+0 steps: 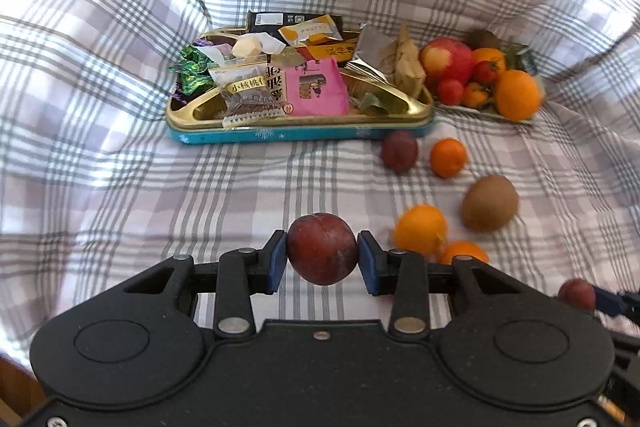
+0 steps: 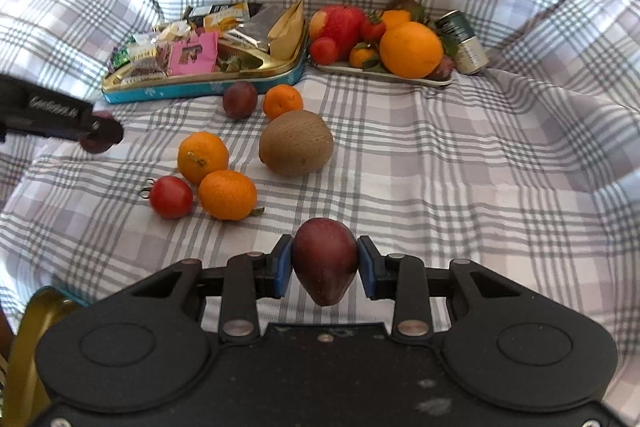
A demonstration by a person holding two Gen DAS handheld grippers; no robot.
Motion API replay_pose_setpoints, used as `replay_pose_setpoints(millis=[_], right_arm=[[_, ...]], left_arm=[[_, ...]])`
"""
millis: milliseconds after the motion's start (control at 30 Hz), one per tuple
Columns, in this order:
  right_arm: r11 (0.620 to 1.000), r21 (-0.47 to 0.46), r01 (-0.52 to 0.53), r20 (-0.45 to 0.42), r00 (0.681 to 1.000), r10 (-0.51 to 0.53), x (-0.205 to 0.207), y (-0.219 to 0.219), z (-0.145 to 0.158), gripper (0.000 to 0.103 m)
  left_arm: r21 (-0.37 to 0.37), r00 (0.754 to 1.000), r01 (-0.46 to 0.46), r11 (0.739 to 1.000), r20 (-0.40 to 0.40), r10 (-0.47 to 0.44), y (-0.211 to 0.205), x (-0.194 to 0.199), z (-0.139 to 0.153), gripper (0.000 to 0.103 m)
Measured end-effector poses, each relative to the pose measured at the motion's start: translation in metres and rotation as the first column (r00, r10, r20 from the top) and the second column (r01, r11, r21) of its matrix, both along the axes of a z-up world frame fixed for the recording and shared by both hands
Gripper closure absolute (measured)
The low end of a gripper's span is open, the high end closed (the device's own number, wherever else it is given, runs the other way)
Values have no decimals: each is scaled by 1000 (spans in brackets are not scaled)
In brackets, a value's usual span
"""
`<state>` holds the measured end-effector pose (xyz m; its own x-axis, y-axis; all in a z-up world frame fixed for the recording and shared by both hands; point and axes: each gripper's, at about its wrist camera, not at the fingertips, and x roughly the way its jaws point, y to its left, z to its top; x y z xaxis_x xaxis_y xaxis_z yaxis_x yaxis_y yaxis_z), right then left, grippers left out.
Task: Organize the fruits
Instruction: 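Carry both plums over the gold tray with both tools, then open the right tool to drop its plum while the left tool releases its plum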
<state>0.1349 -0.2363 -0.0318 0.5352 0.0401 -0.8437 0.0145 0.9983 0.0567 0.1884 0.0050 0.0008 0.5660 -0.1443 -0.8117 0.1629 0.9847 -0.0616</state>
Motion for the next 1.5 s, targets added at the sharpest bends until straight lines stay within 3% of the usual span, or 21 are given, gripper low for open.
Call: replay_pose_setpoints(millis=[333, 833, 1067, 1333, 1500], right_arm=[[996, 65, 63, 14, 998, -64, -68, -8, 27, 68], [982, 158, 101, -39, 995, -96, -154, 4, 31, 67], [980, 182, 81, -34, 997, -76, -171, 11, 36, 67], [979, 189, 76, -80, 995, -62, -176, 11, 30, 67], [979, 176, 103, -113, 990, -84, -176, 2, 26, 67]], left_arm=[[6, 1000, 19, 1000, -13, -19, 3, -78, 18, 55], [17, 991, 39, 999, -132, -36, -9, -155, -12, 55], [61, 991, 31, 998, -133, -23, -16, -180, -19, 55], [72, 986, 18, 997, -169, -5, -22, -186, -29, 55], [96, 989, 20, 995, -148, -5, -28, -192, -27, 55]])
